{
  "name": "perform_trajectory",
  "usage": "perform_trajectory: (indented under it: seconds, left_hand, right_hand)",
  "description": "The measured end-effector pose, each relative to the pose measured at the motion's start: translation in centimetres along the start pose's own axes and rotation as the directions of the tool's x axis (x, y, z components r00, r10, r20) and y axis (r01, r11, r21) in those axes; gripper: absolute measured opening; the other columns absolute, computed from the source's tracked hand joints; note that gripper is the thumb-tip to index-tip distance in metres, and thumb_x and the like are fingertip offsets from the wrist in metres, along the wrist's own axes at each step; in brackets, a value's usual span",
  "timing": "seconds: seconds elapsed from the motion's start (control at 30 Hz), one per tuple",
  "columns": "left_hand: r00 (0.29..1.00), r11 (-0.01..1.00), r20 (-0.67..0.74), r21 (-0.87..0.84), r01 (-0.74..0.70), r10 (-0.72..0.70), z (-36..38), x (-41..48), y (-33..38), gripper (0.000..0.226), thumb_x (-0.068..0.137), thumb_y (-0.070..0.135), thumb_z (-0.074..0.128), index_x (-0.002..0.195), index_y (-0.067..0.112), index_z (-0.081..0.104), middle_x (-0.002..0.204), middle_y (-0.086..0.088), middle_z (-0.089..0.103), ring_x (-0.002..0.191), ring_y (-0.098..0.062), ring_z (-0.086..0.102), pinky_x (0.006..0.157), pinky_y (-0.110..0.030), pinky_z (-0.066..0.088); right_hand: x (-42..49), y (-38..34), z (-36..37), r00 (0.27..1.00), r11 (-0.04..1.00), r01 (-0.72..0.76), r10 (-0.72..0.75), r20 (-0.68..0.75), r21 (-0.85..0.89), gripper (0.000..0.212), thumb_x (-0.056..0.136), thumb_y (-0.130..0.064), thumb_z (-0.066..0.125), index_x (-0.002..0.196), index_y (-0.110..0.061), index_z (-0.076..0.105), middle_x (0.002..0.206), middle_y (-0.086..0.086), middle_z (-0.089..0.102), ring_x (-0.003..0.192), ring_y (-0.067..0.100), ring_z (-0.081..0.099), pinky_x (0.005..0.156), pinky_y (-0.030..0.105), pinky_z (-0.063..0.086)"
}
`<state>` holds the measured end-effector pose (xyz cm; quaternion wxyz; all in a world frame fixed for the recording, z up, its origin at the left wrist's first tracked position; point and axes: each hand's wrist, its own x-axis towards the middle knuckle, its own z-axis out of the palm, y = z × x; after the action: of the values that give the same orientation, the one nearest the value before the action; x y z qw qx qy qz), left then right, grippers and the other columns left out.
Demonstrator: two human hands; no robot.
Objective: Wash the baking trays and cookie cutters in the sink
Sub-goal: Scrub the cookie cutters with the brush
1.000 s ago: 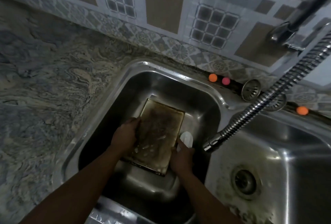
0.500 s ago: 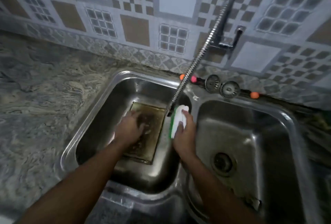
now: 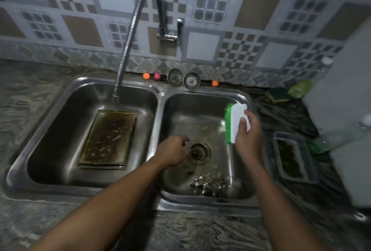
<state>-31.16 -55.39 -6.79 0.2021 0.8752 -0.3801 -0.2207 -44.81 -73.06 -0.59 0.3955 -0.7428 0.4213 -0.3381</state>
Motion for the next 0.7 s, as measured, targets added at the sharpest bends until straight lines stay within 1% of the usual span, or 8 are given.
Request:
perform_trajectory:
  seconds: [0.07,0.13,0.27,0.33,0.4,0.47,0.6,0.7]
  left_hand:
    - [0.995,0.998,0.098,0.056,-0.028,0.022,2.6,0.3,2.0,0.036,0.083,0.041,0.064,0.116,0.025,0.065,0.112,-0.003,0.070,0.103,-0.025,0.066,0.084,-0.034,0.054]
    - [0.983,0.993,0.185,0.118,-0.027,0.005,5.0,0.8,3.9,0.035,0.084,0.043,0.062,0.111,0.022,0.065,0.111,-0.006,0.070,0.100,-0.029,0.067,0.080,-0.037,0.055]
    - [0.950,0.979,0.311,0.196,-0.063,-0.001,10.1,0.9,7.5,0.045,0.084,0.034,0.064,0.127,0.022,0.060,0.123,-0.003,0.066,0.111,-0.026,0.064,0.086,-0.037,0.055]
    - [0.936,0.963,0.352,0.252,-0.096,0.002,12.6,0.4,9.0,0.044,0.081,0.033,0.063,0.123,0.020,0.062,0.123,-0.006,0.065,0.112,-0.027,0.063,0.087,-0.037,0.053]
    - [0.940,0.953,0.339,0.293,-0.075,-0.030,15.3,0.2,10.1,0.044,0.080,0.046,0.060,0.116,0.021,0.060,0.121,-0.005,0.064,0.110,-0.027,0.063,0.087,-0.038,0.052]
    - [0.951,0.946,0.303,0.323,-0.035,-0.068,16.9,0.4,10.4,0.048,0.083,0.055,0.056,0.119,0.023,0.057,0.124,-0.003,0.062,0.112,-0.025,0.062,0.090,-0.036,0.048]
    - [0.965,0.923,0.244,0.384,-0.003,-0.099,19.6,1.5,11.9,0.049,0.086,0.055,0.054,0.122,0.022,0.058,0.126,-0.001,0.063,0.114,-0.024,0.063,0.092,-0.036,0.048]
    - [0.959,0.903,0.260,0.430,-0.011,-0.112,20.9,1.2,12.5,0.047,0.085,0.055,0.051,0.121,0.026,0.060,0.123,0.001,0.064,0.111,-0.022,0.064,0.089,-0.035,0.048]
  right_hand:
    - [0.9,1.3,-3.9,0.998,0.999,-0.037,0.035,-0.059,-0.026,0.034,0.100,-0.015,0.045,0.133,-0.009,0.053,0.136,0.010,0.055,0.122,0.023,0.051,0.089,0.016,0.032]
    - [2.0,2.6,-7.7,0.993,0.997,-0.033,0.025,-0.117,-0.071,0.035,0.099,-0.014,0.046,0.133,-0.009,0.053,0.134,0.013,0.057,0.120,0.027,0.053,0.089,0.020,0.034]
    - [2.9,6.0,-14.3,0.990,0.979,-0.080,0.056,-0.126,-0.187,0.034,0.100,-0.018,0.045,0.133,-0.013,0.053,0.134,0.013,0.057,0.118,0.030,0.053,0.088,0.029,0.039]
    - [2.8,8.1,-16.6,0.990,0.963,-0.115,0.091,-0.107,-0.244,0.034,0.099,-0.019,0.046,0.132,-0.017,0.053,0.134,0.011,0.057,0.118,0.031,0.054,0.091,0.035,0.042]
    - [3.1,10.2,-18.4,0.995,0.949,-0.101,0.093,-0.041,-0.300,0.034,0.099,-0.019,0.046,0.132,-0.016,0.054,0.134,0.012,0.057,0.119,0.032,0.054,0.092,0.036,0.042]
    - [3.4,11.5,-19.0,0.992,0.936,-0.111,0.126,0.023,-0.333,0.034,0.100,-0.020,0.045,0.133,-0.015,0.053,0.135,0.013,0.056,0.119,0.032,0.054,0.092,0.036,0.043]
    - [4.7,13.7,-19.6,0.977,0.924,-0.114,0.171,0.128,-0.364,0.036,0.102,-0.023,0.044,0.136,-0.014,0.051,0.135,0.014,0.056,0.118,0.032,0.054,0.092,0.037,0.045]
    - [4.1,15.3,-19.6,0.958,0.923,-0.121,0.205,0.202,-0.364,0.038,0.101,-0.025,0.044,0.138,-0.017,0.049,0.138,0.012,0.054,0.120,0.031,0.053,0.094,0.038,0.046]
